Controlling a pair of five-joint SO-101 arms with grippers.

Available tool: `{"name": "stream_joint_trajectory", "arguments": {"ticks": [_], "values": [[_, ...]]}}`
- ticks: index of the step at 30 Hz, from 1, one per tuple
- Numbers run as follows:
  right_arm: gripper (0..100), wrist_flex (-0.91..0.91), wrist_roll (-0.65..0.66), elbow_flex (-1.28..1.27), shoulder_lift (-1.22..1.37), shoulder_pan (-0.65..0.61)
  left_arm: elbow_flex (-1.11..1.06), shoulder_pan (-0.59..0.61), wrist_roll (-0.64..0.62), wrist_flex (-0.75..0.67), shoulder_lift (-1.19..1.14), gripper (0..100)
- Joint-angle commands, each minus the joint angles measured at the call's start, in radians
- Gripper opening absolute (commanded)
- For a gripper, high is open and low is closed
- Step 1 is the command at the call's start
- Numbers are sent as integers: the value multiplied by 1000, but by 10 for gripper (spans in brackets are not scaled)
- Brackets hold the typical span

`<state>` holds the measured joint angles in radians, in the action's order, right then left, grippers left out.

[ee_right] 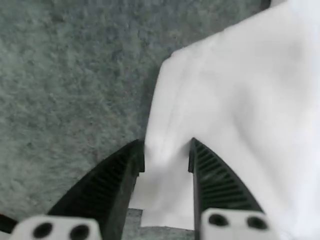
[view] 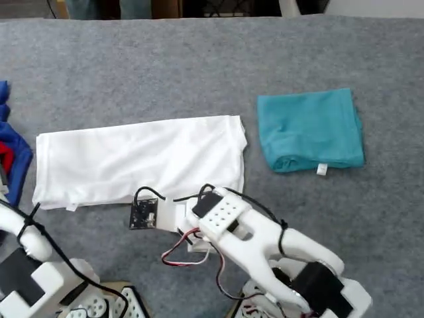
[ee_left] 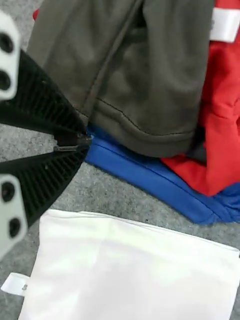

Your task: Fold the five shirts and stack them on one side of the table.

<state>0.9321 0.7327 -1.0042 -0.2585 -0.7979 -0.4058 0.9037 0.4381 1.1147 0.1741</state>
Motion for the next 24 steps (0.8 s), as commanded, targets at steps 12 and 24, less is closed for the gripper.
{"name": "stream_joint_trajectory", "arguments": {"ticks": [12,24], "values": [[106,89,-6,159,252,-14,56,15,-17,28,-9,29],[13,91,-49,173,251,34,120,13,-18,81,-11,29]]}}
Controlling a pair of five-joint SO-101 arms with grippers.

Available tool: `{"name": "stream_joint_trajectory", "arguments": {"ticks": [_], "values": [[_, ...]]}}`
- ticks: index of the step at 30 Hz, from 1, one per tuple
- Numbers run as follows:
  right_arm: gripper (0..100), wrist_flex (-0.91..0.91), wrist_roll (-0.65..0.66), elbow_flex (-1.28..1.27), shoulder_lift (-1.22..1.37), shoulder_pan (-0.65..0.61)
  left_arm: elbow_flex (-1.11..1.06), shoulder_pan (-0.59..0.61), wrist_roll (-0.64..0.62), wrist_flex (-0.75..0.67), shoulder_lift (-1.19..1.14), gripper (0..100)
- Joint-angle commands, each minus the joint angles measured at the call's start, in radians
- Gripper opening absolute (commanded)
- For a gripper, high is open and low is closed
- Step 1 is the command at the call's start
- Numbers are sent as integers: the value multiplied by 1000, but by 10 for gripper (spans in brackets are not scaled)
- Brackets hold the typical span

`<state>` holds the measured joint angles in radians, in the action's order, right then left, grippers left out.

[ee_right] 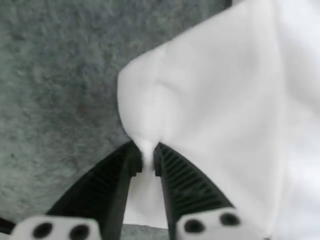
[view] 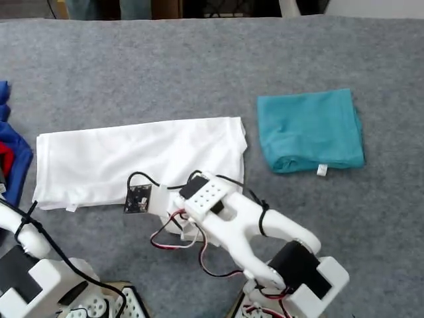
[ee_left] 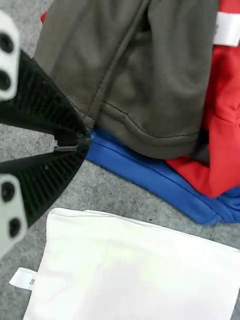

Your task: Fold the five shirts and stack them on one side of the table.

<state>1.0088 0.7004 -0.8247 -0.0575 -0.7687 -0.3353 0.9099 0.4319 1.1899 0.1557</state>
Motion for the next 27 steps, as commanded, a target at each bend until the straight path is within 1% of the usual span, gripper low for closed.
{"name": "stream_joint_trajectory", "arguments": {"ticks": [1,5,7,13,18,22,27], "values": [[13,12,-28,-2,50,9,50,7,-14,6,8,29],[13,21,-31,15,48,48,51,8,-14,8,8,29],[13,68,-14,59,48,64,56,7,-15,8,9,29],[13,310,89,338,58,140,54,7,-44,8,9,29],[13,459,155,538,58,155,54,5,-44,8,9,29],[13,479,195,630,77,166,54,-1,-48,8,9,29],[13,482,287,760,203,213,54,1,-46,8,9,29]]}}
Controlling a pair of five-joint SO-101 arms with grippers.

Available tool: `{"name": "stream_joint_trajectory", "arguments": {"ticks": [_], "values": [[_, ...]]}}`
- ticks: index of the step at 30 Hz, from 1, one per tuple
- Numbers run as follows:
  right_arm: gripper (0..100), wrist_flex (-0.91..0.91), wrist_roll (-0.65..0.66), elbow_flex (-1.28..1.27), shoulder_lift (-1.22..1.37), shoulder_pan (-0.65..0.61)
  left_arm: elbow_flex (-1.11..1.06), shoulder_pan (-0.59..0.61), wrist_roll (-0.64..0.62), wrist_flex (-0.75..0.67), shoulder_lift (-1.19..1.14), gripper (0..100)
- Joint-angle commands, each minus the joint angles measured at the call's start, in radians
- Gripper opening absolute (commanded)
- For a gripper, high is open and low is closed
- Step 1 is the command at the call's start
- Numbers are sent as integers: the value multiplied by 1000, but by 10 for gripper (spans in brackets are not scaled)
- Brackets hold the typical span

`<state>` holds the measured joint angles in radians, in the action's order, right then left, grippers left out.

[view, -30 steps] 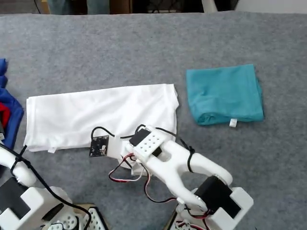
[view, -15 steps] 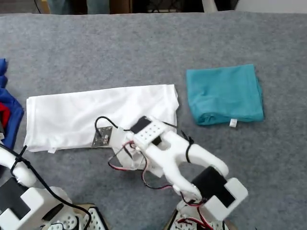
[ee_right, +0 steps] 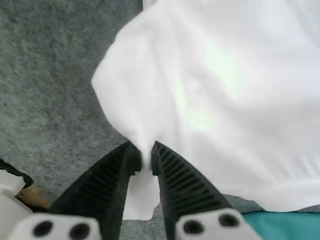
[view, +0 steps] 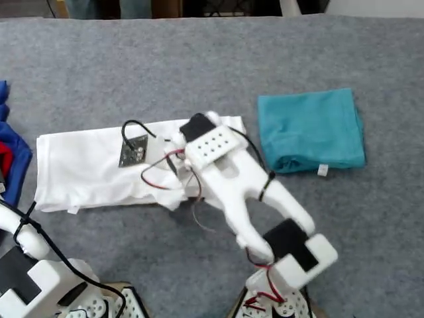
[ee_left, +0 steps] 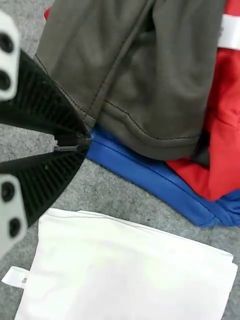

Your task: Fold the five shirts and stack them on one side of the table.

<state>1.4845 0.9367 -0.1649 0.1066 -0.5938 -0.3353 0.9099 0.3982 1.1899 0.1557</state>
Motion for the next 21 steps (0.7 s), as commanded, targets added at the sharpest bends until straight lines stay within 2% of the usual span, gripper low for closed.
{"name": "stream_joint_trajectory", "arguments": {"ticks": [1,12,21], "values": [[13,6,72,131,64,44,53,1,-12,8,9,29],[13,9,222,395,278,51,48,-1,-12,5,9,29],[14,3,233,564,415,51,47,-2,-12,3,9,29]]}}
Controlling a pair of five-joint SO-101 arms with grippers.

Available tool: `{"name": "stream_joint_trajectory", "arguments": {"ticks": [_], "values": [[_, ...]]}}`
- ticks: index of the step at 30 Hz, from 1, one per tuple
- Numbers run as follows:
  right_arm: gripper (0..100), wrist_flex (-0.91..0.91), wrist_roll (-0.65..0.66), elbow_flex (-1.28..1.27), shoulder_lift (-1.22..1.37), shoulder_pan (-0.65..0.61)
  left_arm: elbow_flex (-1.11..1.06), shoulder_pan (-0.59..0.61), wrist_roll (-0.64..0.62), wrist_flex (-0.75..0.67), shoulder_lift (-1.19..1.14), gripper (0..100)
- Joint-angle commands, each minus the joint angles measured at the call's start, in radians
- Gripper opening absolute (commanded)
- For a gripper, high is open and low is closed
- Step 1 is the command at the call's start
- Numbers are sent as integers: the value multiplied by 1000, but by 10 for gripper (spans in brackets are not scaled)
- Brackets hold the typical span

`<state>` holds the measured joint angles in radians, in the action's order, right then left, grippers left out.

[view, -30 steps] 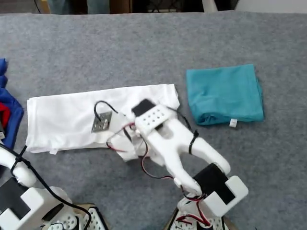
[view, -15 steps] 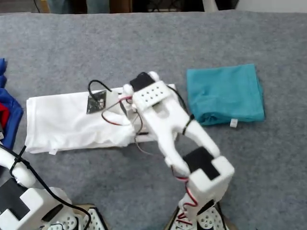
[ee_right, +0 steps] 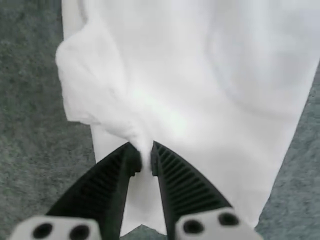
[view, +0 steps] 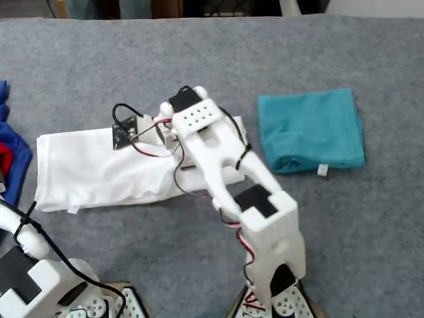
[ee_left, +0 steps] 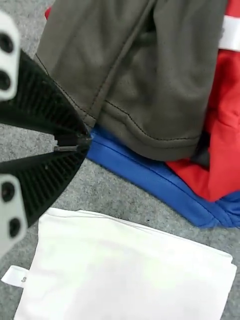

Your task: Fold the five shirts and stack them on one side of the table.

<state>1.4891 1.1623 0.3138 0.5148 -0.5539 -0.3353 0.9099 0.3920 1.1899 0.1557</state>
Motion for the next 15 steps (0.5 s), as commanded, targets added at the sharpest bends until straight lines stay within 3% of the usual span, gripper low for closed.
{"name": "stream_joint_trajectory", "arguments": {"ticks": [1,10,15], "values": [[14,-5,8,107,21,11,47,-2,-6,3,9,29],[22,3,-20,280,140,12,47,-2,-6,2,8,29],[192,-54,-301,377,142,38,45,-1,-6,8,0,29]]}}
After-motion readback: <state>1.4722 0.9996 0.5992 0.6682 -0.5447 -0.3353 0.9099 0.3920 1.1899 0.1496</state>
